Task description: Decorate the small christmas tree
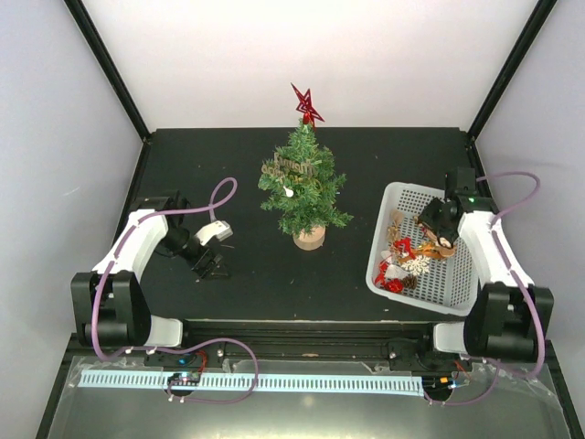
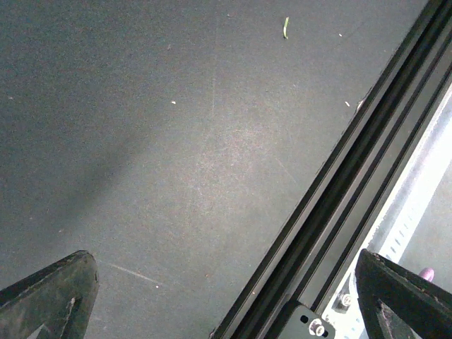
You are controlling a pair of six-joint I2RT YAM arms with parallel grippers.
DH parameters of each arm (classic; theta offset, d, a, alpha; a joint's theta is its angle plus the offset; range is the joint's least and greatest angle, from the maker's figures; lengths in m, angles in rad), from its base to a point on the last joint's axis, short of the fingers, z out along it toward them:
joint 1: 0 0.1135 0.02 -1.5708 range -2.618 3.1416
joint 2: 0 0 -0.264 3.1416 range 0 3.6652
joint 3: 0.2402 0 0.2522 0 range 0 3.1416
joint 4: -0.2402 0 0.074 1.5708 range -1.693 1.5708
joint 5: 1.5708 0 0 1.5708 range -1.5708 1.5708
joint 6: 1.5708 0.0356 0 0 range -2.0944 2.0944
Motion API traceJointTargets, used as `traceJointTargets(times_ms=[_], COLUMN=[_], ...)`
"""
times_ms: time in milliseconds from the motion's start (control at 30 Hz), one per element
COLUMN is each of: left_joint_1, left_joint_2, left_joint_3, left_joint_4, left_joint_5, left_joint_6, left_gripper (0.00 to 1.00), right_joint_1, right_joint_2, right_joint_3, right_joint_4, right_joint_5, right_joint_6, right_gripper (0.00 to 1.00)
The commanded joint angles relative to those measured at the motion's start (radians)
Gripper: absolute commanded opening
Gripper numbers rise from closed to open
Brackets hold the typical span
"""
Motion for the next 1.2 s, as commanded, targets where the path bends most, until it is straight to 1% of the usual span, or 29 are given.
traceJointTargets(times_ms=[0,100,200,300,367,533,667,833,933,1100,1167], left_joint_1=[0.009,0.008,0.010,0.010,0.010,0.012,0.017,0.029,0.032,0.040,0.043], left_joint_2=[0.017,0.045,0.069,0.083,0.090,0.086,0.080,0.073,0.076,0.073,0.074], left_joint_3=[-0.004,0.001,0.006,0.015,0.017,0.013,0.005,0.003,-0.005,-0.015,-0.015], left_joint_4=[-0.002,-0.008,-0.015,-0.018,-0.016,-0.013,-0.009,-0.009,-0.014,-0.013,-0.015], left_joint_5=[0.027,0.030,0.037,0.044,0.046,0.046,0.044,0.046,0.046,0.045,0.047], left_joint_6=[0.020,0.021,0.026,0.031,0.031,0.032,0.034,0.037,0.044,0.052,0.055], left_gripper=[0.99,0.99,0.99,0.99,0.99,0.99,0.99,0.99,0.99,0.99,0.99], right_joint_1=[0.056,0.139,0.264,0.412,0.465,0.522,0.578,0.625,0.668,0.676,0.679], right_joint_2=[-0.120,-0.182,-0.228,-0.224,-0.209,-0.187,-0.166,-0.156,-0.162,-0.183,-0.176], right_joint_3=[0.060,0.102,0.177,0.270,0.334,0.432,0.455,0.409,0.375,0.308,0.304], right_joint_4=[-0.087,-0.096,-0.103,-0.116,-0.122,-0.128,-0.129,-0.123,-0.123,-0.097,-0.091], right_joint_5=[-0.013,-0.060,-0.059,-0.055,-0.077,-0.146,-0.170,-0.212,-0.208,-0.221,-0.228], right_joint_6=[-0.024,-0.002,0.036,0.039,0.034,0.034,0.032,0.028,0.022,0.037,0.034], right_gripper=[0.07,0.07,0.07,0.07,0.07,0.07,0.07,0.08,0.08,0.08,0.08])
